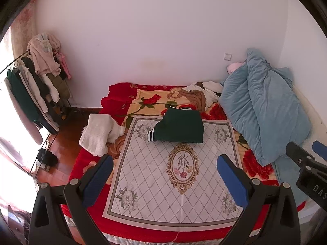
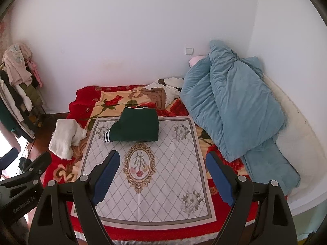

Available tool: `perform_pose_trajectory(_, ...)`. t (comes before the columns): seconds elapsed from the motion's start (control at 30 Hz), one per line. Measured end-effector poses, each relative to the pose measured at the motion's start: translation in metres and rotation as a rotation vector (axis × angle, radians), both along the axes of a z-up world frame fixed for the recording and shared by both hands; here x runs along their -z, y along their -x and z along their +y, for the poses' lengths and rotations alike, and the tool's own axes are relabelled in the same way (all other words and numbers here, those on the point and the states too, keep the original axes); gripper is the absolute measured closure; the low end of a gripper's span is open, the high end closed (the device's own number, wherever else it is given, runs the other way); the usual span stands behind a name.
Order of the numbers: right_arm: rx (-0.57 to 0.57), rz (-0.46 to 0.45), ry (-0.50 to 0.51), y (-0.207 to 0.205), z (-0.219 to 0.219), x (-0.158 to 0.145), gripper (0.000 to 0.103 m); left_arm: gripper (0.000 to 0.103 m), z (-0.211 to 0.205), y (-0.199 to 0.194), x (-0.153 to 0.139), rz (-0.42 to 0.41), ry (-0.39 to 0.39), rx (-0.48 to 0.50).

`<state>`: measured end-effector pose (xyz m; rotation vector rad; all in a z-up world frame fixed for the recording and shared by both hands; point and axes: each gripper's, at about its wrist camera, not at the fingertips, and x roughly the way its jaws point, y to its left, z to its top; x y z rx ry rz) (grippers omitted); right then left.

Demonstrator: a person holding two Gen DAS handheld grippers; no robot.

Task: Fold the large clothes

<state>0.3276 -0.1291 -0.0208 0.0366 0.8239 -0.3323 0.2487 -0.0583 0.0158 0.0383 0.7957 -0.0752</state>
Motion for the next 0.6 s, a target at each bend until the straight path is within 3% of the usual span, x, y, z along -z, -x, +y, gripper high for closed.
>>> perform_pose_trajectory(0.6,-0.016,-0.013,-0.007,-0.012,-0.002,-0.007,0.015,0.000,0.000,-0.001,-0.014,-0.025,0.016,-0.010)
